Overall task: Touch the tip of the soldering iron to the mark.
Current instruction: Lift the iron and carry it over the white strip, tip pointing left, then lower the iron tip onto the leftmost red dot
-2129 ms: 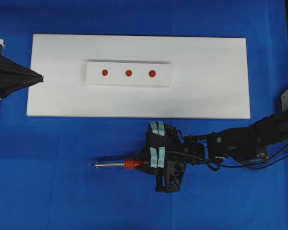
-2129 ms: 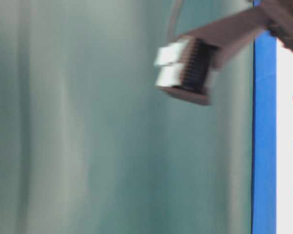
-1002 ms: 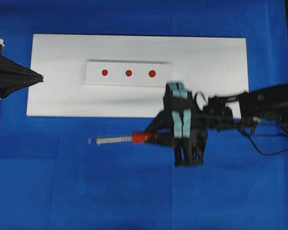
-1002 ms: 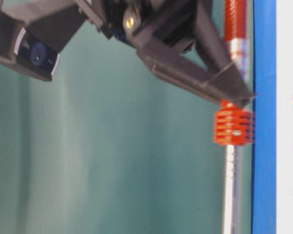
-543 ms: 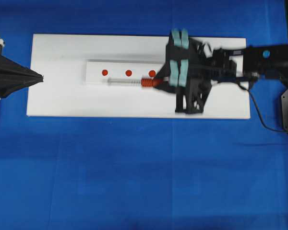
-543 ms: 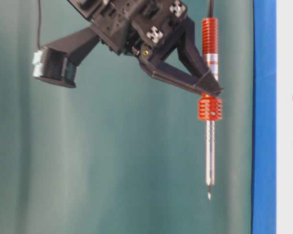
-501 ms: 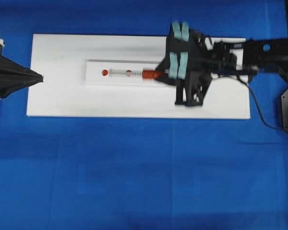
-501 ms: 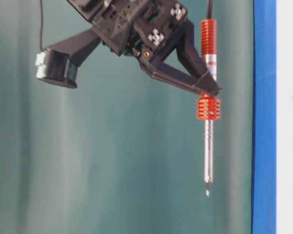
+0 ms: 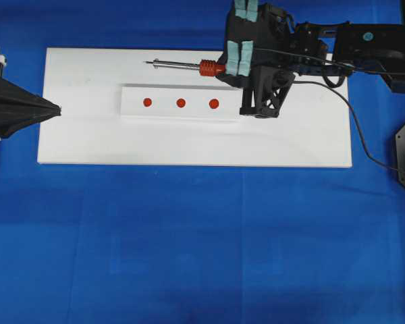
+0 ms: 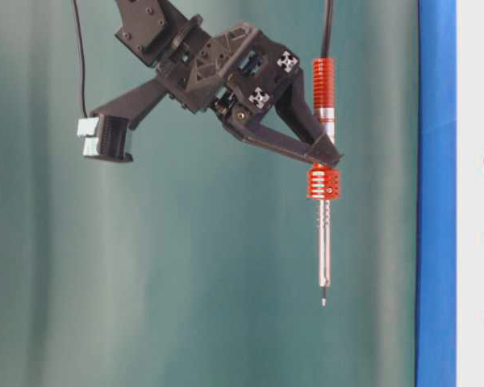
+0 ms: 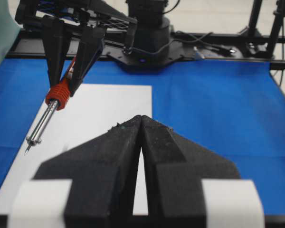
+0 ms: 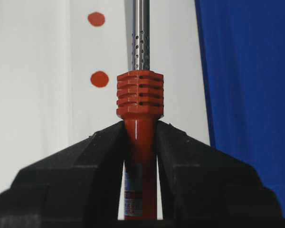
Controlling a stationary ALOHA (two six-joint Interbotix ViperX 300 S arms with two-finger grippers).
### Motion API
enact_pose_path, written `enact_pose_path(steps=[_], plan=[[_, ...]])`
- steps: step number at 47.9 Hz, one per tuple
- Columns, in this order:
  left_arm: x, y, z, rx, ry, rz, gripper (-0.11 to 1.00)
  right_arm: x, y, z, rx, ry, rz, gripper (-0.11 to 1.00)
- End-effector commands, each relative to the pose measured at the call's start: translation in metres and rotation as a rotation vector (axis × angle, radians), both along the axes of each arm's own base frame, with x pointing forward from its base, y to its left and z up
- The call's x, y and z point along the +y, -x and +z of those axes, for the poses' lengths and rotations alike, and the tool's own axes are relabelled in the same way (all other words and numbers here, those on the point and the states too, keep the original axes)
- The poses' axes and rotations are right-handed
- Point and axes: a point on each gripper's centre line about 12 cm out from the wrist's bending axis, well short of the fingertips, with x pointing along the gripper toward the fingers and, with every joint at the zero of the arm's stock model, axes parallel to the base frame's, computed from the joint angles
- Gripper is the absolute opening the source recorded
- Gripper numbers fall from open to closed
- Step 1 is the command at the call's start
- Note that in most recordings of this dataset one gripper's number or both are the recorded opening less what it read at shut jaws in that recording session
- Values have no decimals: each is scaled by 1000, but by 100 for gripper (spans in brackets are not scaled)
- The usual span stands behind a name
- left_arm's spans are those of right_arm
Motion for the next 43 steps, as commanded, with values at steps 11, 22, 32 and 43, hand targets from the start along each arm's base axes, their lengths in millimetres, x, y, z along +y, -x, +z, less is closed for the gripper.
enact_pose_path(steps=[11,22,32,43], plan=[[0,-1,4,-11,-8,1,0,2,4,7,72,-16,0,7],[0,-1,4,-11,-8,3,0,6,13,0,196,-46,0,7],[0,-1,4,-11,-8,3,0,6,12,1,196,-45,2,7],[0,-1,4,-11,-8,1,0,7,12,2,191,-45,2,7]])
